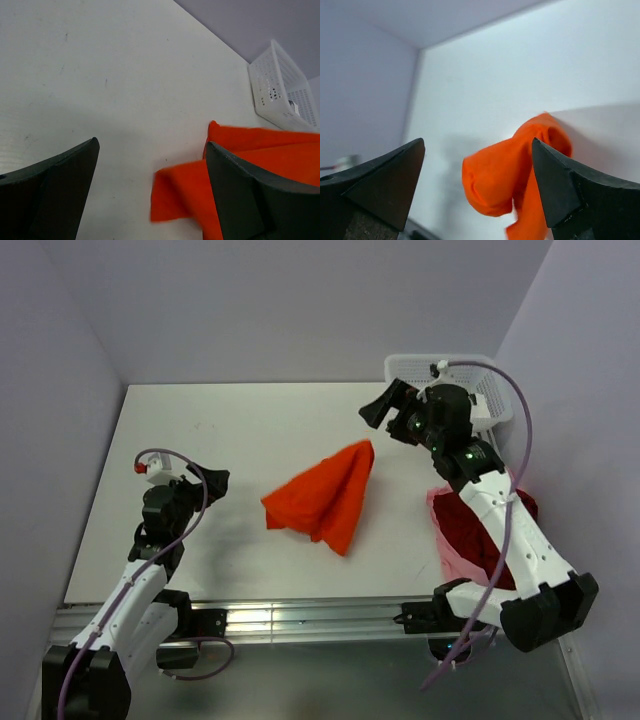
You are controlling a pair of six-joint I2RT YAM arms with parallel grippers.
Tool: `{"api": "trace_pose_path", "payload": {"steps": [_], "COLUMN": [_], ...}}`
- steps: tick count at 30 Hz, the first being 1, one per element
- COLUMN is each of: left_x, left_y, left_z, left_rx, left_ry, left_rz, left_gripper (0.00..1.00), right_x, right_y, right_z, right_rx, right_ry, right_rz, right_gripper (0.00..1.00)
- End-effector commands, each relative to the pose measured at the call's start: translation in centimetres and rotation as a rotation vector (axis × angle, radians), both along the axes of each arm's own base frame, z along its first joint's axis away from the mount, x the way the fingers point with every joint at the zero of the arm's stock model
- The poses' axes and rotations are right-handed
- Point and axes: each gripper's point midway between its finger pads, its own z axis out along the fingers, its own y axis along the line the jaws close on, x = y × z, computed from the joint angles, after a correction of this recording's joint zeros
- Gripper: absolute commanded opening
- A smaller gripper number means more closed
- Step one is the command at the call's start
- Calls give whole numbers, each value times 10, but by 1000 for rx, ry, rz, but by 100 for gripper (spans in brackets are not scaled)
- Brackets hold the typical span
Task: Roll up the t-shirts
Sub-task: Move the tshirt to the center of the board, then flatten the tshirt
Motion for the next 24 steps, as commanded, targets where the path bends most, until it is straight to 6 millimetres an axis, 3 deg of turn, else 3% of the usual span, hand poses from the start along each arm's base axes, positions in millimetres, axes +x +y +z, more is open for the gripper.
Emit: {"api": "trace_pose_path", "payload": {"steps": [1, 3, 5, 6, 10, 13, 17, 19, 22, 23, 24], "left_x": [6, 6, 8, 8, 13, 15, 16, 16, 15, 12, 14], "left_y": [-4, -7, -11, -13, -17, -16, -11, -6, 2, 2, 12], "left_z": [14, 13, 10, 10, 0, -3, -5, -5, -7, -10, -12], "left_rx": [8, 5, 2, -1, -7, -10, -10, -9, -6, -11, 1], "left_ry": [-38, -36, -25, -24, 15, 29, 45, 48, 66, 87, 92], "left_rz": [-23, -39, -59, -74, -83, -77, -44, -17, 35, 36, 94], "left_gripper": [93, 94, 94, 93, 93, 93, 93, 93, 93, 93, 93], "right_x": [10, 0, -2, -8, -13, -28, -41, -64, -72, -73, -72], "right_y": [-36, -36, -28, -26, -2, 35, 67, 95, 121, 126, 134], "right_z": [-79, -111, -115, -133, -158, -181, -193, -201, -205, -214, -209], "right_rx": [-193, -201, -182, -185, -202, -244, -347, -419, -529, -563, -586], "right_ry": [123, 151, 100, 120, 107, 108, 39, -1, -57, -45, -71], "right_rz": [-116, -92, -43, -27, 94, 230, 313, 426, 459, 472, 481], "right_gripper": [94, 93, 83, 82, 71, 66, 65, 61, 63, 64, 66]}}
